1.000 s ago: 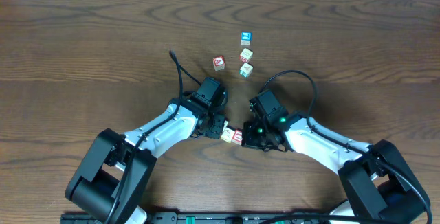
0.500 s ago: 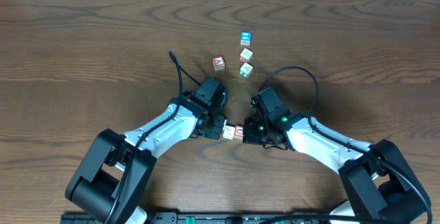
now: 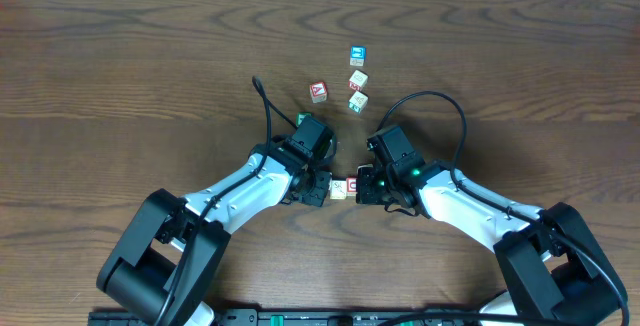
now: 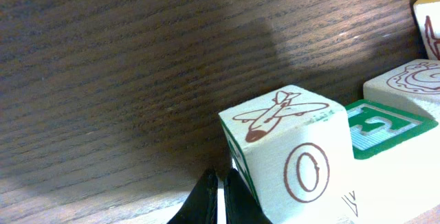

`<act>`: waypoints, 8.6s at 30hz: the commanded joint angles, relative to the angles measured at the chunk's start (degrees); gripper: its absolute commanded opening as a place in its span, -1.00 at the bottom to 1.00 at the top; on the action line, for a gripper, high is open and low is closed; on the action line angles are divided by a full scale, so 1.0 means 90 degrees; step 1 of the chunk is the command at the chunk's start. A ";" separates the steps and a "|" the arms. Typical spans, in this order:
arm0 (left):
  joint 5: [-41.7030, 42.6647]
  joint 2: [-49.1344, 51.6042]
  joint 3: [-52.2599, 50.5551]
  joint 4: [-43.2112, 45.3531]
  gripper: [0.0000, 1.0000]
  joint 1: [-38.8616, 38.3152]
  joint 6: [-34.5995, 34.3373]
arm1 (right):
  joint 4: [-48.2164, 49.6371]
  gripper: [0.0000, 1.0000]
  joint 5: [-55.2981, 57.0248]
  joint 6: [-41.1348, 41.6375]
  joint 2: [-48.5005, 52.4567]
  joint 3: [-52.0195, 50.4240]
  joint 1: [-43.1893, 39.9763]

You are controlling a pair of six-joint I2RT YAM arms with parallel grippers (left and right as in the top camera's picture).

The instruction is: Lift 5 blocks

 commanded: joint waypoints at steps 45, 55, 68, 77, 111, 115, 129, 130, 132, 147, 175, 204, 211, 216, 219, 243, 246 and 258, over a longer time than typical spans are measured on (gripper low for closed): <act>-0.1586 0.0070 0.0146 -0.0427 -0.85 -0.0104 -0.0119 | -0.1404 -0.97 0.0588 -0.0459 -0.0362 0.0056 0.0092; -0.1554 0.0039 0.0146 -0.0214 -0.85 0.0459 -0.0347 | -0.2293 -0.97 0.0593 -0.0673 -0.1069 0.0053 0.0313; -0.1513 -0.0070 0.0146 -0.0163 -0.85 0.0539 -0.0656 | -0.1494 -0.98 0.0765 -0.0678 -0.0991 0.0053 0.1039; -0.1183 -0.0542 0.0146 -0.0170 -0.85 0.1727 -0.0937 | -0.0862 -0.97 0.0578 -0.0670 -0.0811 0.0053 0.1076; -0.0551 -0.0687 0.0146 -0.0291 -0.85 0.2756 -0.0886 | -0.0012 -0.97 0.0597 -0.0675 -0.0095 0.0044 0.1557; -0.0551 -0.0687 0.0146 -0.0294 -0.85 0.2756 -0.0886 | 0.0146 -0.98 0.0675 -0.0770 -0.0095 0.0044 0.1557; -0.0551 -0.0687 0.0146 -0.0301 -0.85 0.2756 -0.0886 | -0.0097 -0.98 0.0568 -0.0886 -0.0095 0.0044 0.1608; -0.0551 -0.0687 0.0146 -0.0301 -0.85 0.2756 -0.0889 | -0.0187 -0.98 0.0571 -0.0886 -0.0095 0.0044 0.1637; -0.0551 -0.0687 0.0146 -0.0301 -0.86 0.2756 -0.0889 | -0.0318 -0.98 0.0580 -0.0889 -0.0095 0.0044 0.1659; -0.0549 -0.0687 0.0146 -0.0345 -0.85 0.2756 -0.0889 | -0.0250 -0.98 0.1144 -0.0964 -0.0095 0.0044 0.1627; -0.0546 -0.0687 0.0146 -0.0471 -0.85 0.2756 -0.0891 | -0.1457 -0.98 0.2290 -0.0510 -0.0850 0.0044 0.1450; -0.0549 -0.0687 0.0146 -0.0508 -0.85 0.2756 -0.0891 | -0.0801 -0.98 0.1576 -0.1457 -0.0697 0.0041 0.0262; -0.0549 -0.0687 0.0146 -0.0510 -0.85 0.2756 -0.0889 | -0.0814 -0.98 0.1693 -0.1265 -0.0228 0.0041 0.0114; -0.0551 -0.0687 0.0146 -0.0510 -0.85 0.2756 -0.0886 | -0.0743 -0.98 0.1906 -0.1265 -0.0211 0.0044 0.0044; -0.0551 -0.0687 0.0146 -0.0508 -0.85 0.2756 -0.0889 | -0.0622 -0.98 0.1904 -0.1270 -0.0211 0.0049 0.0044; -0.0549 -0.0687 0.0146 -0.0435 -0.85 0.2756 -0.0894 | 0.0442 -0.98 0.1280 -0.1749 -0.0209 0.0600 -0.0444; -0.0549 -0.0687 0.0146 -0.0437 -0.85 0.2756 -0.0891 | 0.0444 -0.98 0.1277 -0.1868 -0.0209 0.0741 -0.0444; -0.0549 -0.0687 0.0146 -0.0437 -0.85 0.2756 -0.0894 | 0.0408 -0.98 0.1056 -0.1892 -0.0070 0.0797 -0.0425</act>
